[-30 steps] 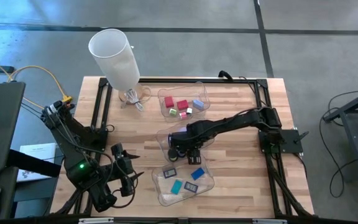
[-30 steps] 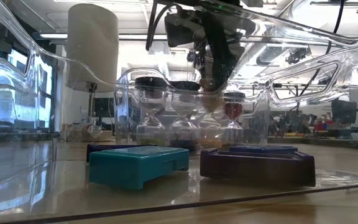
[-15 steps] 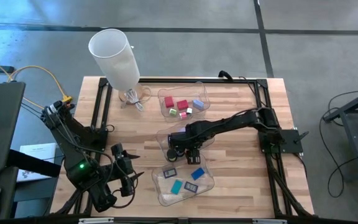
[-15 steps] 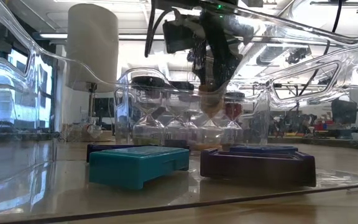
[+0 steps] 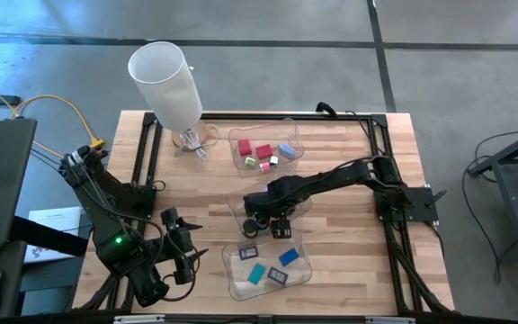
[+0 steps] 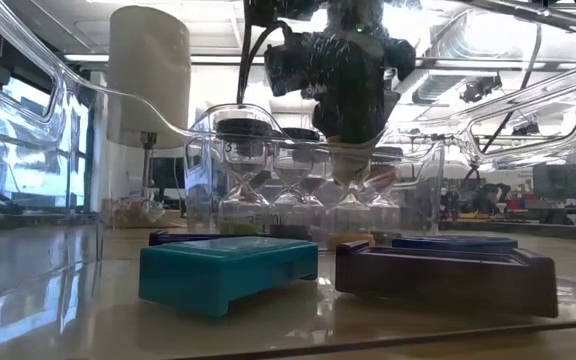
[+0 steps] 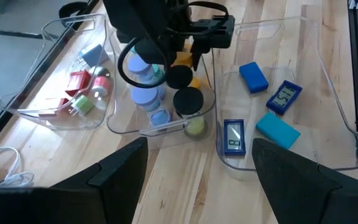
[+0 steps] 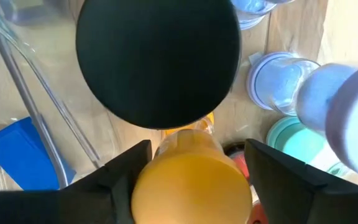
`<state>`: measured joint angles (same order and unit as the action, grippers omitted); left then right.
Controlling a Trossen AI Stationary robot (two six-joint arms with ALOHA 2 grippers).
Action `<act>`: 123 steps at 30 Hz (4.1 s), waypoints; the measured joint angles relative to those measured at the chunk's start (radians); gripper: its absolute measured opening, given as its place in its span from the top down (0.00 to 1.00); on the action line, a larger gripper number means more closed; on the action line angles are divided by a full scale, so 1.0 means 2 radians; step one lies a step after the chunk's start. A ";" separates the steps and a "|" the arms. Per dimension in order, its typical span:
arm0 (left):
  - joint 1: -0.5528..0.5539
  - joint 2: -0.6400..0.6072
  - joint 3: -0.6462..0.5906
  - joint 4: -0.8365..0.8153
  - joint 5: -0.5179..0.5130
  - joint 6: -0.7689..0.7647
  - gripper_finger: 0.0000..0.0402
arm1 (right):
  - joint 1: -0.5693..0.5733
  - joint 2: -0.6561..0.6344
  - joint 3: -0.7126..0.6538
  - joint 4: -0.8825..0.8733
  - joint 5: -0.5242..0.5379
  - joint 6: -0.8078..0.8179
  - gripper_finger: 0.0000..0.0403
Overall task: Pick & Place Office items
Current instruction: Put the yellow hourglass into the middle transparent bin, then return to Home Position
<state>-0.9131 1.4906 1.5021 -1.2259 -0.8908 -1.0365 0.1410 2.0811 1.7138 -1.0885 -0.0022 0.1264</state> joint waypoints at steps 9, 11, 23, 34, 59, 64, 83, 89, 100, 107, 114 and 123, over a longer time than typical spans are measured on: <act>0.000 0.000 0.000 0.000 0.000 0.000 0.30 | 0.000 -0.007 0.001 -0.001 0.000 0.002 0.38; 0.000 0.000 0.000 0.000 0.000 0.000 0.30 | 0.000 -0.011 0.001 -0.003 0.000 0.002 0.38; 0.000 0.000 0.000 0.000 0.001 0.000 0.30 | 0.001 -0.041 0.002 -0.007 0.000 0.004 0.38; 0.000 0.000 0.000 0.002 0.001 0.010 0.30 | 0.007 -0.074 0.001 -0.039 0.001 0.009 0.38; 0.032 0.000 0.000 0.004 0.005 0.053 0.78 | 0.102 -0.115 0.001 -0.180 0.034 0.108 0.96; 0.034 -0.002 0.000 0.004 0.007 0.080 0.98 | 0.123 -0.137 0.001 -0.190 0.055 0.115 0.99; 0.218 -0.088 0.000 0.057 0.184 0.402 1.00 | 0.250 -0.452 -0.156 -0.021 0.234 0.146 1.00; 0.254 -0.134 -0.006 0.090 0.252 0.466 1.00 | 0.247 -0.623 -0.363 0.143 0.250 0.126 1.00; 0.279 -0.305 -0.277 0.318 0.263 0.464 1.00 | 0.114 -0.841 -0.630 0.467 0.053 -0.034 1.00; 0.281 -0.407 -0.442 0.497 0.296 0.478 1.00 | 0.058 -0.884 -0.691 0.487 0.023 -0.023 1.00; 0.283 -0.483 -0.543 0.575 0.295 0.467 1.00 | 0.056 -0.900 -0.775 0.589 0.011 -0.048 1.00; 0.283 -0.514 -0.613 0.629 0.295 0.467 1.00 | 0.056 -0.903 -0.830 0.645 0.008 -0.048 1.00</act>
<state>-0.3470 0.4617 0.2766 0.0331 -0.3016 -0.1017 0.2534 0.2742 0.0535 0.2011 0.0143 0.0304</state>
